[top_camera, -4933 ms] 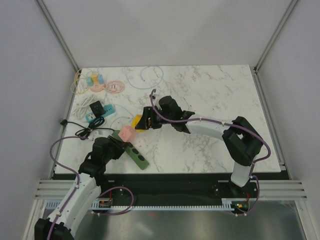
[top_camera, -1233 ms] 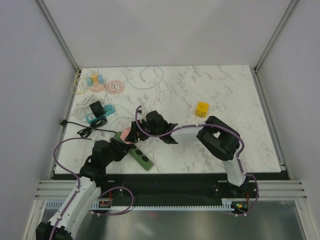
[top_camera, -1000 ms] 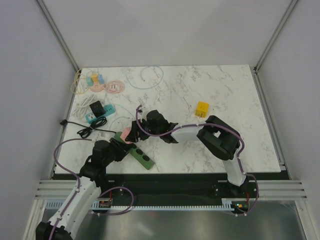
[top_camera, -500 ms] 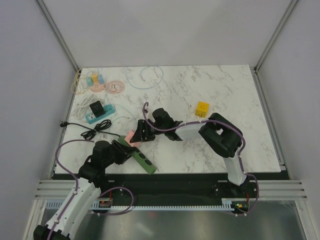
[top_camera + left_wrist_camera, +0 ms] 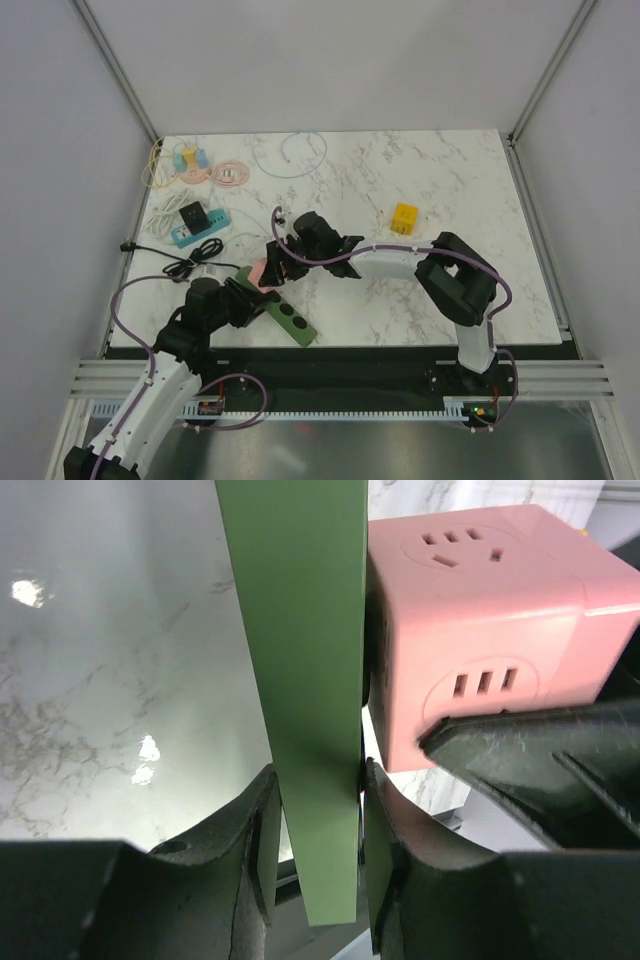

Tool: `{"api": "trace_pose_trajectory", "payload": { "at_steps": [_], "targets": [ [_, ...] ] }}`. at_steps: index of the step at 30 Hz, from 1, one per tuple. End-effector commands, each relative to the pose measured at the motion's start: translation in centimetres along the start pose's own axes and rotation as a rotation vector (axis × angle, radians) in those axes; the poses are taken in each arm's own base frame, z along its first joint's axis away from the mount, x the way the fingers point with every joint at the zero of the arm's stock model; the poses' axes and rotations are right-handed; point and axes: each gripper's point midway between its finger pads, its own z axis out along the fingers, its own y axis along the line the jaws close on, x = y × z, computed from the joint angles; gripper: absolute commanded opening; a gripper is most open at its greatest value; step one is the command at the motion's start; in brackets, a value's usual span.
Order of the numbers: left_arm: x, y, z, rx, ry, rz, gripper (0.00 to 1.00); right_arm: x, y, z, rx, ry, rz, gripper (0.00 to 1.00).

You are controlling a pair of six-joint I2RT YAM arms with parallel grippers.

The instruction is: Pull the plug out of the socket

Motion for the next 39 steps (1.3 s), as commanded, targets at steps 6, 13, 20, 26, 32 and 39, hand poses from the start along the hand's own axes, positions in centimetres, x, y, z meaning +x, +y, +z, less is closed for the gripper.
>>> {"api": "trace_pose_trajectory", "payload": {
  "at_steps": [6,13,20,26,32,39],
  "targets": [
    [3.6,3.3,-1.2,-0.109,0.163,0.0,0.02,-10.7,-2.9,-5.4,-0.266,-0.314,0.282,0.0],
    [3.4,3.1,-1.2,-0.112,0.157,0.0,0.02,-8.7,-4.9,-4.1,0.112,-0.235,0.018,0.0],
    [2.8,1.5,-1.3,-0.06,0.137,0.028,0.02,-7.6,-3.7,-4.0,0.134,-0.215,0.025,0.0],
    [2.4,0.3,-1.2,-0.05,0.149,0.071,0.04,-6.5,-1.2,-2.6,0.123,-0.237,0.029,0.0],
    [2.1,-0.1,-0.8,-0.041,0.142,0.089,0.5,-6.2,0.1,-1.6,0.078,-0.245,0.094,0.0],
    [2.2,0.2,-0.3,-0.04,0.147,0.087,0.63,-7.4,1.6,-2.1,0.036,-0.268,0.124,0.0]
  ]
}}
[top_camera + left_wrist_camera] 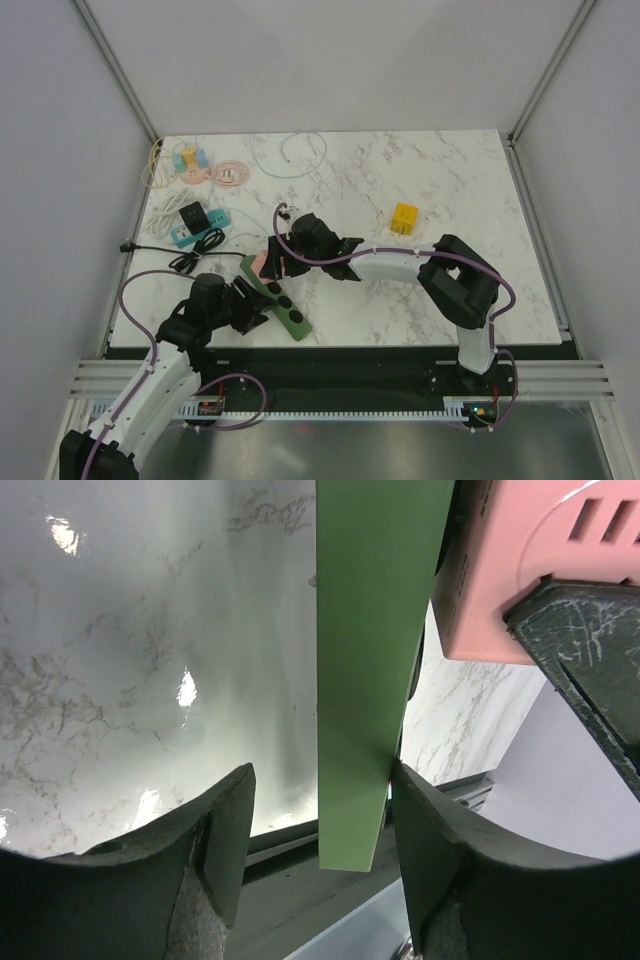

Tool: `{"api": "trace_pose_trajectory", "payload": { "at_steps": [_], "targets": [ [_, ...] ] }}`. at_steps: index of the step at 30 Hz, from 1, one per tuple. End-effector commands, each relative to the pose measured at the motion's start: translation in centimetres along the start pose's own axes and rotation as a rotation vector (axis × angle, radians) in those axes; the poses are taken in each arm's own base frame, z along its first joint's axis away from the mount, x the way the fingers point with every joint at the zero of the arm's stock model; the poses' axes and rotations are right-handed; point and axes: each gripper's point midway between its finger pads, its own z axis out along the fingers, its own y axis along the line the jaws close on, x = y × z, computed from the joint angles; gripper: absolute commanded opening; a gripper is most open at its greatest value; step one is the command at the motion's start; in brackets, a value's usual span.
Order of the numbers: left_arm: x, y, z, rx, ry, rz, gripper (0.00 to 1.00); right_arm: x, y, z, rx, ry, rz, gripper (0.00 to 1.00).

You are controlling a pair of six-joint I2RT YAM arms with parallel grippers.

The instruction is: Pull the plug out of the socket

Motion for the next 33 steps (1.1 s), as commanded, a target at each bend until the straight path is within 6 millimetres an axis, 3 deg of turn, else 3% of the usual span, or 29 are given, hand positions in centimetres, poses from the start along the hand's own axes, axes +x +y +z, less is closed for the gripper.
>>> {"api": "trace_pose_trajectory", "payload": {
  "at_steps": [1,10,17,21,23,24,25,29,33],
  "targets": [
    [0.5,-0.4,0.0,0.023,0.037,0.051,0.63,-5.7,3.5,-1.6,-0.083,-0.159,0.03,0.0],
    [-0.1,-2.7,0.6,0.106,0.039,0.111,0.69,-4.7,4.5,-1.3,-0.16,-0.138,0.089,0.0],
    [-1.5,-4.6,0.5,0.164,-0.027,0.136,0.68,-4.4,5.0,-1.4,-0.203,-0.132,0.127,0.0],
    [-1.5,-3.8,1.1,0.118,-0.015,0.124,0.53,-4.5,5.1,-1.5,-0.204,-0.135,0.127,0.0],
    [-1.3,-3.1,1.4,0.091,0.001,0.111,0.32,-5.0,4.9,-1.6,-0.192,-0.158,0.115,0.0],
    [-1.0,-2.4,1.7,0.068,0.016,0.095,0.09,-5.3,4.7,-1.7,-0.183,-0.178,0.106,0.0],
    [-0.9,-1.9,1.8,0.05,0.02,0.078,0.02,-6.0,4.3,-1.9,-0.159,-0.223,0.103,0.0],
    [-0.4,-0.2,2.0,-0.006,0.019,-0.016,0.02,-7.4,3.3,-3.6,-0.159,-0.38,0.127,0.0],
    [-0.7,0.7,1.5,-0.047,-0.021,-0.053,0.02,-8.0,3.1,-4.2,-0.213,-0.359,0.176,0.0]
  ]
}}
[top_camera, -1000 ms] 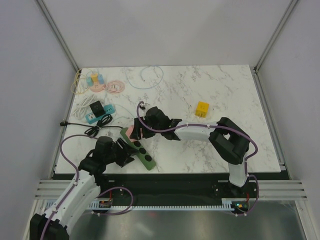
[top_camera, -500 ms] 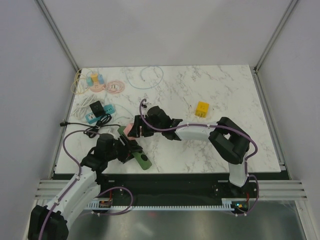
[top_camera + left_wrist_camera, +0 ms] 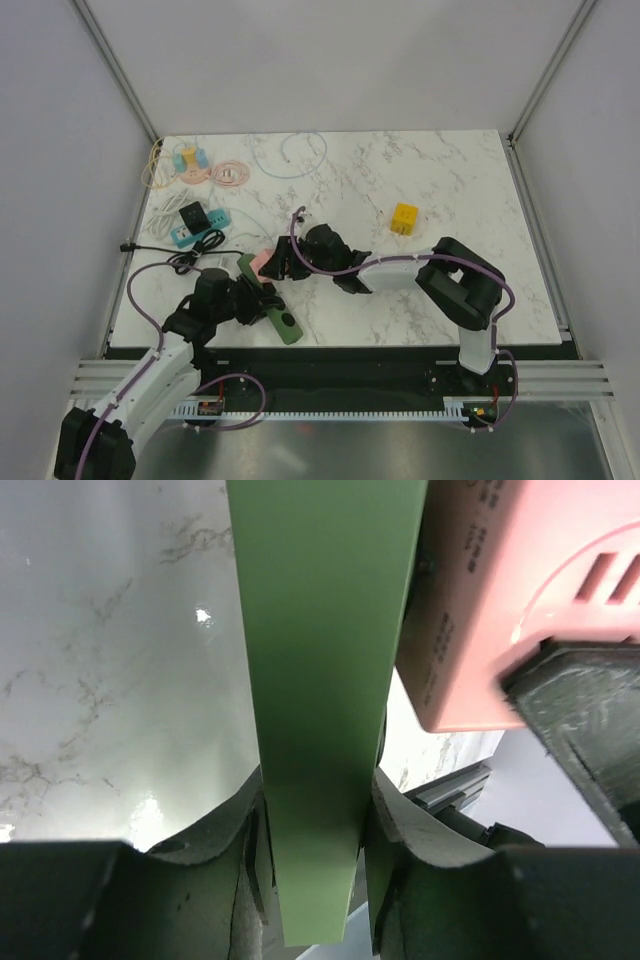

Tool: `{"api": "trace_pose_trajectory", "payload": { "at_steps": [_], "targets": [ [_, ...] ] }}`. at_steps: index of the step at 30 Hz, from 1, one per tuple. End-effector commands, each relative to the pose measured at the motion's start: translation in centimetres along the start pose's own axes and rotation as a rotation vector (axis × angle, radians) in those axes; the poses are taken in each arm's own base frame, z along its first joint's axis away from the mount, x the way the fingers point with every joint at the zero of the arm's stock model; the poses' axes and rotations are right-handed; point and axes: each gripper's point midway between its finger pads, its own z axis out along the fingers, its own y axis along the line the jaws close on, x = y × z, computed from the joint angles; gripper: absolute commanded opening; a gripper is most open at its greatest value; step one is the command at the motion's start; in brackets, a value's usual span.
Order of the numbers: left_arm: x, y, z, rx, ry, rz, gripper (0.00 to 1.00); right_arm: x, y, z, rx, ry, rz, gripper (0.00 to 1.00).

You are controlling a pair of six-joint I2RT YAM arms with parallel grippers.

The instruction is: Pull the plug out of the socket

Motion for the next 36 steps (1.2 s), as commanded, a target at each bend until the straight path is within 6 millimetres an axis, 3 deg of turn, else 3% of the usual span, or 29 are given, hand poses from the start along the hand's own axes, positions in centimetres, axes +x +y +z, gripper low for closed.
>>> {"api": "trace_pose_trajectory", "payload": {
  "at_steps": [1,2,3,4,6,8,9,11,14,19,22,31,36],
  "targets": [
    [-0.6,1.9,-0.4,-0.092,-0.058,-0.093,0.02,-9.2,5.1,-3.2,-0.231,-0.242,0.066,0.0],
    [-0.7,1.9,-0.5,-0.095,-0.069,-0.095,0.02,-8.5,4.8,-3.3,-0.34,-0.147,0.1,0.0],
    [-0.7,2.2,-0.6,-0.107,-0.075,-0.103,0.02,-8.9,5.6,-3.8,-0.419,-0.113,0.221,0.0],
    [-0.8,1.9,-0.8,-0.094,-0.083,-0.101,0.02,-9.5,6.1,-4.6,-0.515,-0.142,0.226,0.0],
    [-0.8,1.9,-0.9,-0.095,-0.086,-0.102,0.02,-9.9,5.6,-5.6,-0.553,-0.14,0.253,0.0],
    [-0.9,1.9,-1.0,-0.094,-0.091,-0.101,0.02,-9.3,4.3,-5.1,-0.444,-0.104,0.201,0.0],
    [-0.9,1.8,-1.0,-0.092,-0.089,-0.096,0.02,-9.5,2.4,-4.4,-0.334,-0.137,0.069,0.0],
    [-1.0,1.4,-1.1,-0.084,-0.087,-0.079,0.02,-8.6,-0.3,-4.2,-0.121,-0.059,0.023,0.0],
    [-1.1,0.5,-1.4,-0.059,-0.081,-0.033,0.02,-10.7,-5.9,-5.5,0.165,-0.095,-0.101,0.0],
    [-0.8,-1.6,-2.1,0.049,-0.063,0.042,0.02,-13.7,-15.0,-9.0,0.379,-0.087,-0.108,0.0],
    [-0.9,-2.3,-2.7,0.09,-0.083,0.058,0.02,-14.4,-18.3,-10.2,0.45,-0.051,-0.125,0.0],
    [-0.9,0.1,-2.3,-0.029,-0.089,-0.029,0.07,-16.1,-23.6,-12.3,0.595,-0.002,-0.17,0.06],
    [-1.5,-0.1,-2.5,-0.029,-0.123,-0.026,0.16,-15.9,-24.2,-12.3,0.557,0.029,-0.135,0.17]
  ]
}}
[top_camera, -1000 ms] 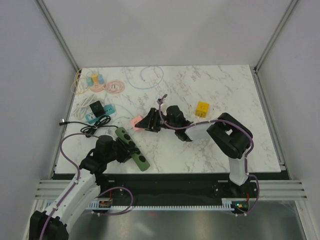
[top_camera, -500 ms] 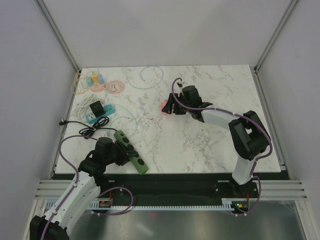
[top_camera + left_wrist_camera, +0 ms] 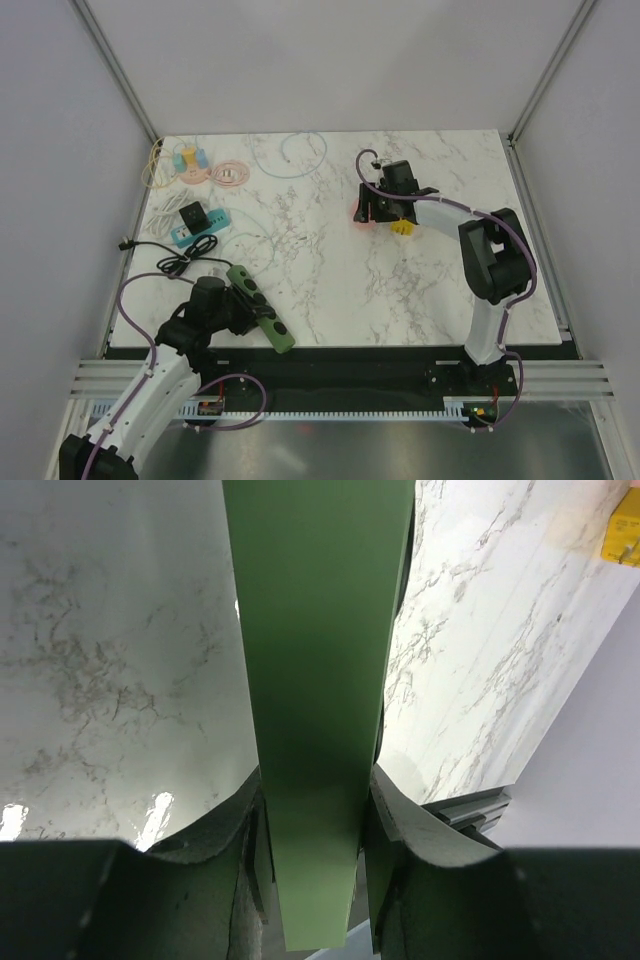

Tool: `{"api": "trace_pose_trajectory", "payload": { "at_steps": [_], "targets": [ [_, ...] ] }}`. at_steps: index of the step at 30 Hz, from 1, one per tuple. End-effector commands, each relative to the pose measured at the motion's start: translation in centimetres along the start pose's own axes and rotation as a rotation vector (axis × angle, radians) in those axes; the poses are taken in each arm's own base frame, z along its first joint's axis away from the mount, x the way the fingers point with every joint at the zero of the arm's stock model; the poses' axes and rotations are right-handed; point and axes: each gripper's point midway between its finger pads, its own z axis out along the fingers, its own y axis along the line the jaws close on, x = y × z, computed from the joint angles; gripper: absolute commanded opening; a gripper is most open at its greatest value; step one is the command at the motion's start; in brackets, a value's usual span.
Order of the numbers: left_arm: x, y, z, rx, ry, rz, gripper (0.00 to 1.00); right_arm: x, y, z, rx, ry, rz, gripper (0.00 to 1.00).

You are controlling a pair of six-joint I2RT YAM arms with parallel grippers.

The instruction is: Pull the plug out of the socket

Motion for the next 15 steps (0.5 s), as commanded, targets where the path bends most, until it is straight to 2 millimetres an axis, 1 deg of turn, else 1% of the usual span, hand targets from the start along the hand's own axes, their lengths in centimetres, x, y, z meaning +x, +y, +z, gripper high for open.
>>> {"api": "trace_pose_trajectory", "payload": {
  "at_steps": [1,2,4,5,7,8,10,11,12,13,14,15],
  "targets": [
    [-1.8,-2.8,-1.0,0.072,-0.076,0.012,0.17,-1.4,-0.6,-0.1,-0.033,0.0,-0.012,0.19],
    [-1.9,-2.9,-1.0,0.073,-0.079,0.012,0.19,-1.4,-0.7,-0.1,-0.04,0.007,-0.008,0.25],
    [-1.9,-3.0,-1.1,0.076,-0.079,0.014,0.2,-1.4,-0.8,-0.1,-0.067,0.024,-0.01,0.31],
    [-1.9,-3.0,-1.0,0.076,-0.076,0.014,0.21,-1.4,-0.9,-0.1,-0.079,0.03,-0.006,0.4],
    [-1.7,-2.8,-1.0,0.073,-0.071,0.013,0.21,-1.3,-1.1,-0.1,-0.109,0.052,0.009,0.5],
    [-1.7,-2.9,-1.0,0.076,-0.069,0.012,0.21,-1.5,-1.2,-0.1,-0.109,0.052,0.007,0.62],
    [-1.7,-2.9,-1.0,0.082,-0.07,0.013,0.22,-1.9,-1.7,-0.4,-0.104,0.05,0.006,0.78],
    [-1.6,-2.9,-1.1,0.084,-0.066,0.012,0.22,-2.2,-1.8,-0.5,-0.103,0.046,-0.007,0.88],
    [-1.6,-3.0,-1.1,0.087,-0.069,0.012,0.22,-2.8,-1.7,-0.8,-0.107,0.035,-0.015,0.89],
    [-1.7,-3.1,-1.2,0.096,-0.072,0.015,0.22,-3.4,-1.8,-1.0,-0.104,0.026,-0.026,0.95],
    [-1.6,-3.1,-1.2,0.096,-0.07,0.015,0.22,-3.9,-2.0,-1.2,-0.089,0.016,-0.037,0.97],
    [-1.6,-3.2,-1.3,0.099,-0.073,0.016,0.23,-5.3,-2.0,-1.9,-0.073,-0.002,-0.047,0.98]
  ]
}}
